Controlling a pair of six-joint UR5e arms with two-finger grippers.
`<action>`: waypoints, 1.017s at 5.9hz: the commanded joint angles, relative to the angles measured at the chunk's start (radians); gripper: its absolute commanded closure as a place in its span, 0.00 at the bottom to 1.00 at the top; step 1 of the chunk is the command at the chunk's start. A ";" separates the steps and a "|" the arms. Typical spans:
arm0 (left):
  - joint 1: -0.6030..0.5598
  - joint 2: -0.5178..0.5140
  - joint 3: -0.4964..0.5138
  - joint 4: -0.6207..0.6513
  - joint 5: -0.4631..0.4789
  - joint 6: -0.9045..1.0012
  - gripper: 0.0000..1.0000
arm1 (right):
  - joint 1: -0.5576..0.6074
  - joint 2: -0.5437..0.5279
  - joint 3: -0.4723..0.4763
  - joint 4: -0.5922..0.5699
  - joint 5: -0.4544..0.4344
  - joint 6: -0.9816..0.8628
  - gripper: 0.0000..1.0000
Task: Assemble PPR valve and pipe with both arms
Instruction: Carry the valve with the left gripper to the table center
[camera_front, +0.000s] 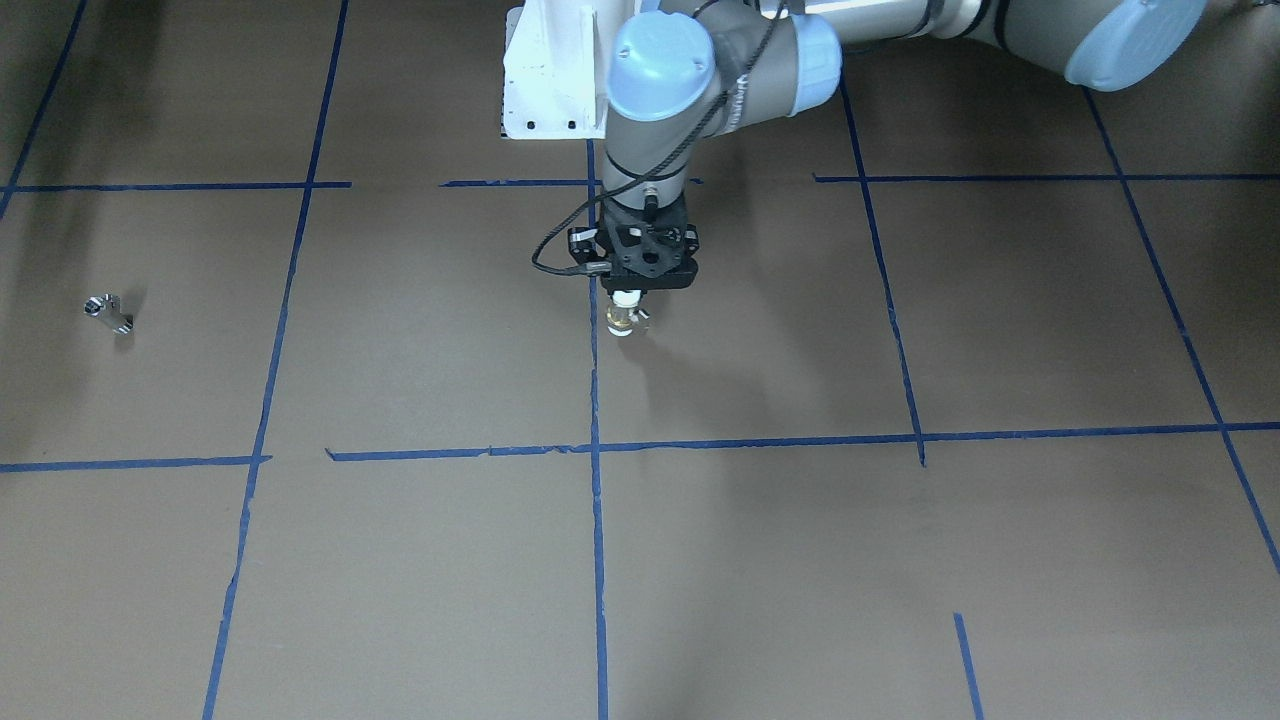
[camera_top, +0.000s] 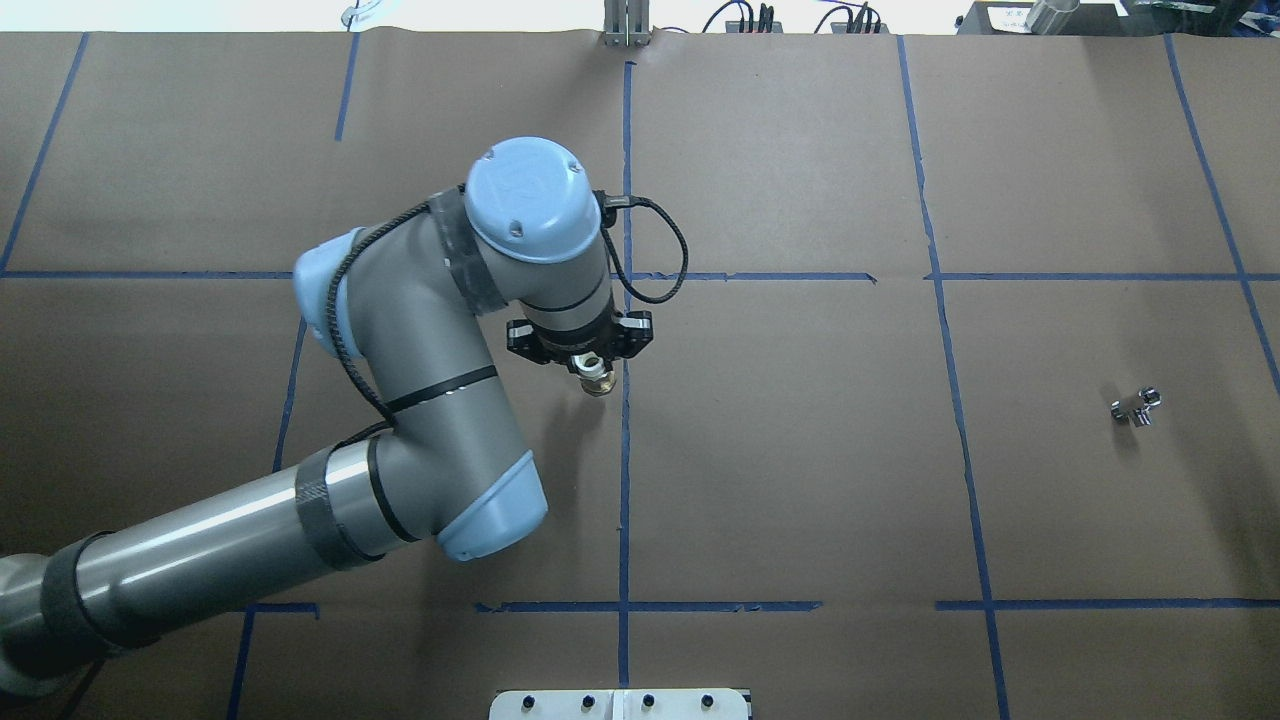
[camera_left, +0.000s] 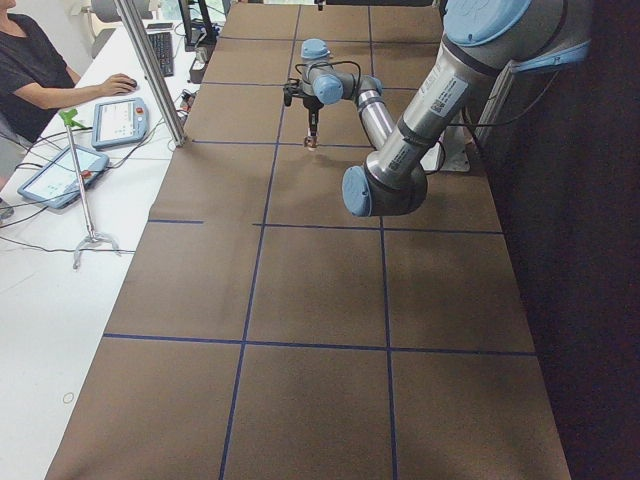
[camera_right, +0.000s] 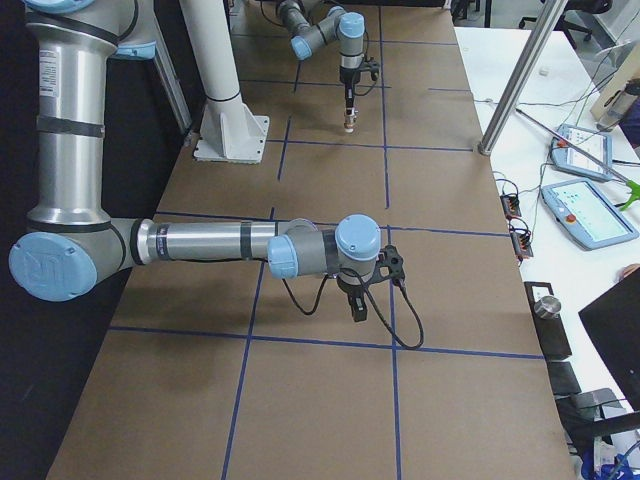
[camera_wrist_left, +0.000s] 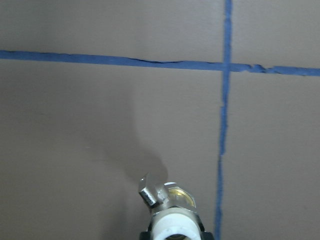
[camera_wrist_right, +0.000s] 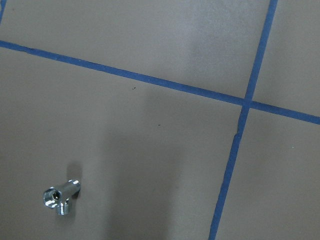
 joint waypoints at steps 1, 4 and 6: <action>0.015 -0.045 0.058 0.004 0.017 -0.014 0.99 | 0.000 0.001 0.000 0.002 0.000 -0.003 0.00; 0.045 -0.042 0.061 0.006 0.024 -0.015 0.95 | 0.000 0.000 0.000 0.000 -0.002 -0.003 0.00; 0.053 -0.042 0.061 0.006 0.034 -0.015 0.92 | 0.000 0.000 0.000 0.005 -0.002 -0.003 0.00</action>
